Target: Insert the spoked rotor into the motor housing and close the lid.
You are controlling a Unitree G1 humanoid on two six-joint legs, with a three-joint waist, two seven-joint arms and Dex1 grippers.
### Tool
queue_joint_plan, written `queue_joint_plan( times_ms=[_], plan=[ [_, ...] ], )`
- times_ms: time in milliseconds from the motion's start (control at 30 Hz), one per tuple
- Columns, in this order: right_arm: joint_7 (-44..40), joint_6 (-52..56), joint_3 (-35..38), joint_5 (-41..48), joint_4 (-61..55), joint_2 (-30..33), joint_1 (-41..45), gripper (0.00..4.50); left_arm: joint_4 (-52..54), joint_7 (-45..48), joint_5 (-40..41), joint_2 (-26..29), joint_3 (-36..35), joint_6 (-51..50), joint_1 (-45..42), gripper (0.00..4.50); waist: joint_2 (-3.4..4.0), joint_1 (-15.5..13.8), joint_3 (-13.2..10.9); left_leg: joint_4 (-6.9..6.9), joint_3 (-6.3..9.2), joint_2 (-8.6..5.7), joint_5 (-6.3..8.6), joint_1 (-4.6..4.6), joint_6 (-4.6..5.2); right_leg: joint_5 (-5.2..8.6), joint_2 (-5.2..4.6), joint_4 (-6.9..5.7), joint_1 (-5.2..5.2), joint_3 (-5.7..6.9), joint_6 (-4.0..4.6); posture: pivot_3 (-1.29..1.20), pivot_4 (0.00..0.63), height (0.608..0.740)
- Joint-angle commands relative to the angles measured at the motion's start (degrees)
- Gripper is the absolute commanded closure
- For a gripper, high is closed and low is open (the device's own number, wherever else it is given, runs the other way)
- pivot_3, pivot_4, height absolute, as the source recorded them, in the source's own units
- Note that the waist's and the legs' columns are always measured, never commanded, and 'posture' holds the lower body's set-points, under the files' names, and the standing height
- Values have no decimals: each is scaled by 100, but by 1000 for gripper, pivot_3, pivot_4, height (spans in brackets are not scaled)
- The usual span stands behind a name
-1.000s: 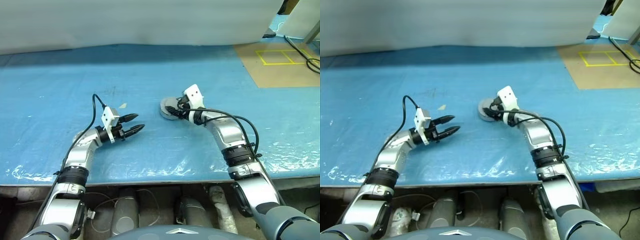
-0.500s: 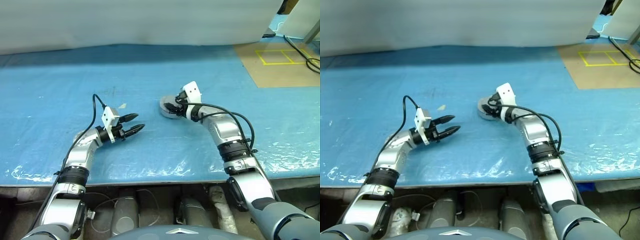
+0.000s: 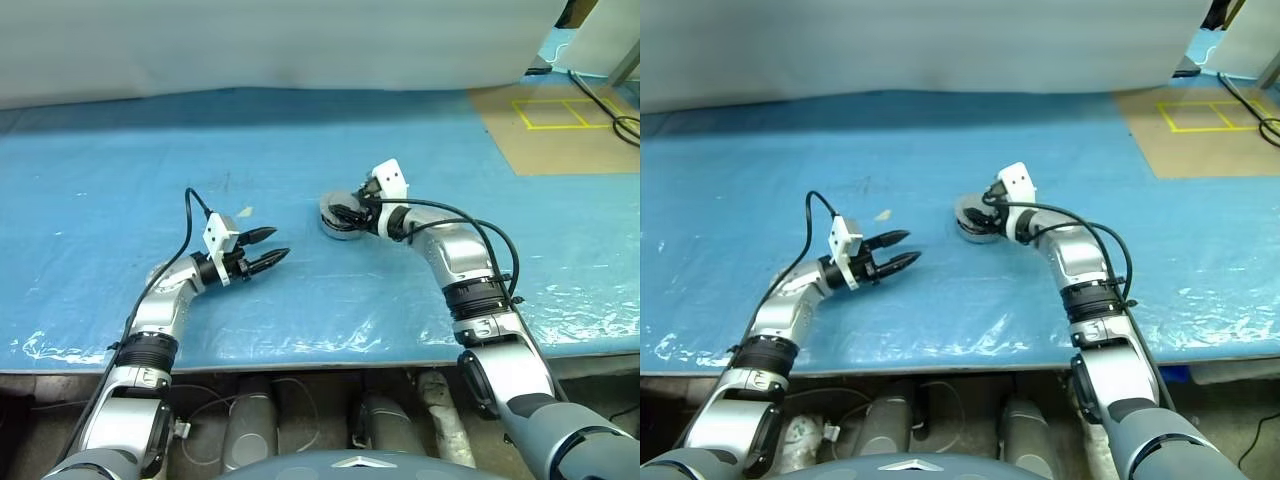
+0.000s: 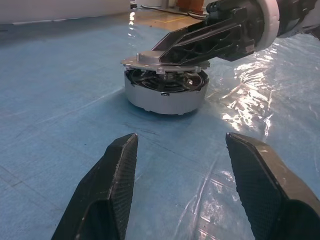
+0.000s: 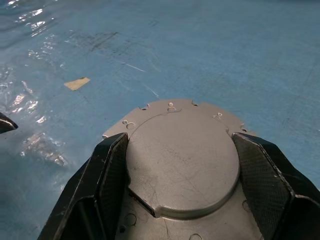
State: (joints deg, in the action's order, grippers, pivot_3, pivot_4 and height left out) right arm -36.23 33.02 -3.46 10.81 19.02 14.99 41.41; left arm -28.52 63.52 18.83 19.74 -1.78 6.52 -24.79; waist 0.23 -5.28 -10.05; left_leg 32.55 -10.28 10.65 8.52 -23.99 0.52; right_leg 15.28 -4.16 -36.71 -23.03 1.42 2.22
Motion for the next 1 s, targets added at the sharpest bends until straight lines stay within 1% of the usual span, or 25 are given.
queue_joint_plan(
  times_ms=[33, 167, 367, 567, 767, 833, 1000],
  plan=[
    [-102, -192, -213, -88, -291, 2, 35, 1544, 61, 26, 9, 5, -17, 114, -90, 1503, 0, 0, 0, -4, 0, 0, 0, 0, 0, 0, 0, 0, -2, 1, 0, 0, 150, 740],
    [-90, -320, -448, -279, -281, -12, -131, 1544, 75, 20, 14, -5, -18, 119, -81, 1503, 0, 1, 0, -12, -1, -2, 0, 0, 0, 0, 0, 3, -3, 1, 0, 0, 150, 740],
    [-304, -489, -634, -385, -337, 142, -291, 1544, 99, 19, 17, 2, -23, 117, -45, 1503, 0, 0, 0, -12, -1, -2, 0, 3, 0, 0, 0, 3, 0, 1, 0, 0, 150, 740],
    [-213, -573, -529, -419, -70, 112, -194, 1544, 115, 18, 24, 8, -29, 109, -41, 1503, 0, 0, 0, -12, -1, -2, 0, 3, 0, 1, -1, 3, 0, 1, 1, 0, 150, 740],
    [-51, -181, -121, -76, -136, -143, -23, 1544, 123, 23, 27, 21, -32, 97, -38, 1503, 0, 4, 0, -9, -1, -2, 0, 4, 0, 0, -1, 1, 0, 0, 1, 0, 150, 740],
    [-33, -162, -119, -105, -141, -151, -9, 1544, 120, 24, 25, 20, -30, 96, -38, 1503, 0, 3, 0, -9, -1, -1, 0, 4, 0, 0, -1, 1, 0, 0, 1, 0, 150, 740],
    [-56, -435, -474, -443, -109, -76, -169, 1544, 106, 12, 23, -5, -21, 97, -60, 1503, 0, 3, 0, -10, -2, -1, 0, 4, 0, 1, -1, 1, 0, 1, 1, 0, 150, 740]
  ],
)
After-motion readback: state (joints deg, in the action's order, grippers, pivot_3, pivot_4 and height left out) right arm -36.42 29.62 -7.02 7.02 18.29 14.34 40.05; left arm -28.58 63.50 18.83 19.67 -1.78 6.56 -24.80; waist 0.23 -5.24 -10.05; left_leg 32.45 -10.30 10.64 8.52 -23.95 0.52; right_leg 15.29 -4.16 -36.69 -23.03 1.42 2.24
